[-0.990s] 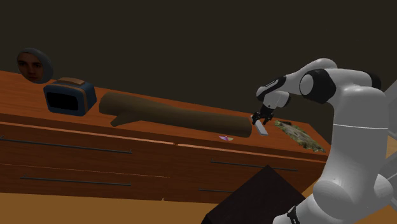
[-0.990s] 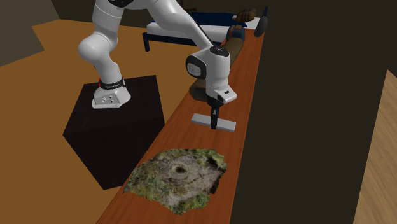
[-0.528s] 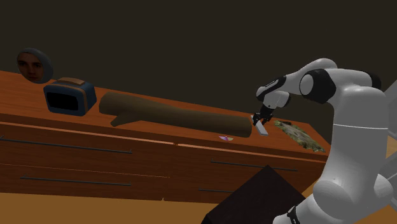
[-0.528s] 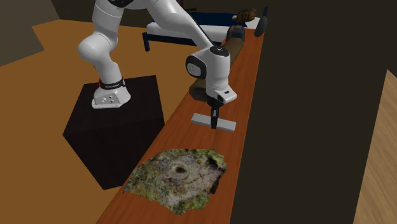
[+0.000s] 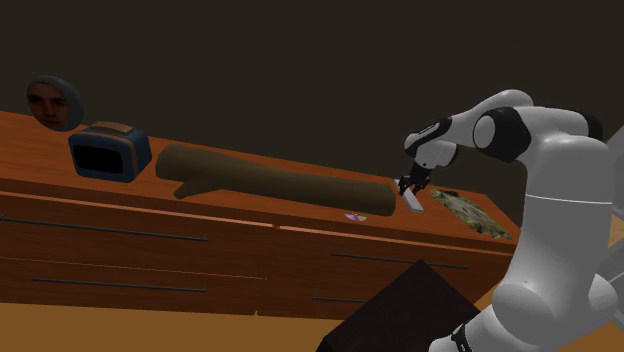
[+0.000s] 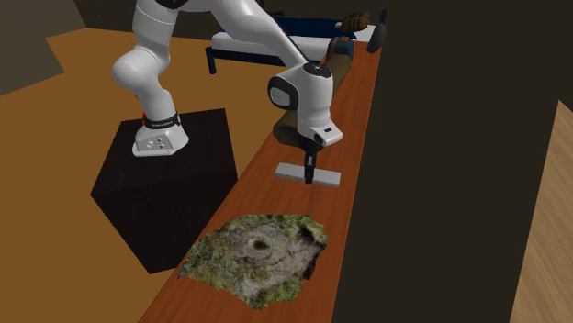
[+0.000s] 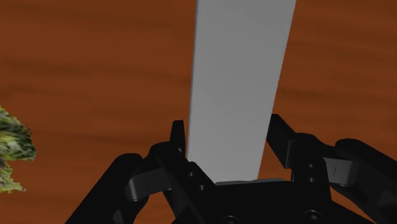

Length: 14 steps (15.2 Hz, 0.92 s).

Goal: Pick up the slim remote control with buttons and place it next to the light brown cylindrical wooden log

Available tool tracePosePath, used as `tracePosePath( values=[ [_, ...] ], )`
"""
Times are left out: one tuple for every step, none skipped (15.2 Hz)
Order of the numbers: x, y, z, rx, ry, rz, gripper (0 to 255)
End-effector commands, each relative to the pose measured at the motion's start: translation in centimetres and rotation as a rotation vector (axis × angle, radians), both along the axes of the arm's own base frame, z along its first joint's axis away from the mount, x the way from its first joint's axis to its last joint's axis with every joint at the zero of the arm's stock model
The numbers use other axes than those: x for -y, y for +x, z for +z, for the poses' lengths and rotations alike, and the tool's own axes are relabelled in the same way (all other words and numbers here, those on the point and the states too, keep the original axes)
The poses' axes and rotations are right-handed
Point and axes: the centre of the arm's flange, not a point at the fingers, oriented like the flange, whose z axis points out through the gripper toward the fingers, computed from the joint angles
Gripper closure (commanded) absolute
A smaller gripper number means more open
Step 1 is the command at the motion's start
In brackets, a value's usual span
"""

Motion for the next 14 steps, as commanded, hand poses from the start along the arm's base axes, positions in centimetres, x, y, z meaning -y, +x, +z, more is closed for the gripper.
tracePosePath(
  values=[
    [-0.1, 0.0, 1.1, 0.000, 0.000, 0.000, 255],
    [-0.1, 0.0, 1.6, 0.000, 0.000, 0.000, 255],
    [-0.1, 0.0, 2.1, 0.000, 0.000, 0.000, 255],
    [-0.1, 0.0, 2.6, 0.000, 0.000, 0.000, 255],
    [-0.1, 0.0, 3.2, 0.000, 0.000, 0.000, 255],
    [-0.1, 0.0, 3.7, 0.000, 0.000, 0.000, 255],
    [-0.1, 0.0, 4.2, 0.000, 0.000, 0.000, 255],
    [-0.1, 0.0, 4.8, 0.000, 0.000, 0.000, 255],
    [-0.1, 0.0, 5.3, 0.000, 0.000, 0.000, 255],
    [-0.1, 0.0, 5.8, 0.000, 0.000, 0.000, 255],
    [-0.1, 0.0, 6.3, 0.000, 0.000, 0.000, 255],
    [-0.1, 0.0, 6.9, 0.000, 0.000, 0.000, 255],
    [-0.1, 0.0, 7.4, 0.000, 0.000, 0.000, 255],
    [-0.1, 0.0, 7.9, 0.000, 0.000, 0.000, 255]
  ],
)
